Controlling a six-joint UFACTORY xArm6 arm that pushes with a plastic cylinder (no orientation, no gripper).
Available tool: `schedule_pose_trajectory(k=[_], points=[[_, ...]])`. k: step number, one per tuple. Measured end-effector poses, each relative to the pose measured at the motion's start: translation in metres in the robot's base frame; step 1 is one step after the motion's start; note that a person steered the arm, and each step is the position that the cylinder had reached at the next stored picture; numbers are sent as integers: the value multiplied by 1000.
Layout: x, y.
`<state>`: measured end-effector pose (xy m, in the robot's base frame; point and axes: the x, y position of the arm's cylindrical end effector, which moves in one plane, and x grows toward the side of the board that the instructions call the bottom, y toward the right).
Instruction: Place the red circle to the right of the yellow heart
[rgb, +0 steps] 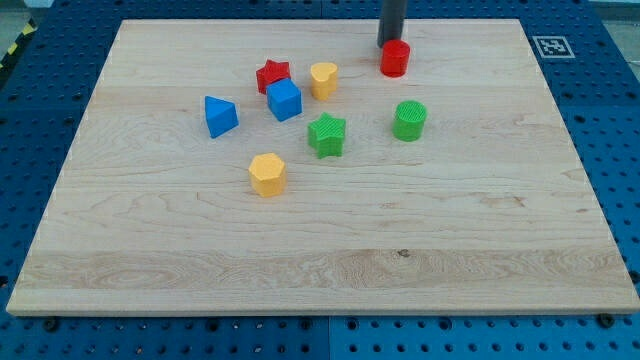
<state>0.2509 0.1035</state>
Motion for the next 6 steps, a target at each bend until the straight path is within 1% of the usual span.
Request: schedule_pose_trajectory(k=[3,4,5,6], points=[[42,4],[44,4],[45,20],[61,47]])
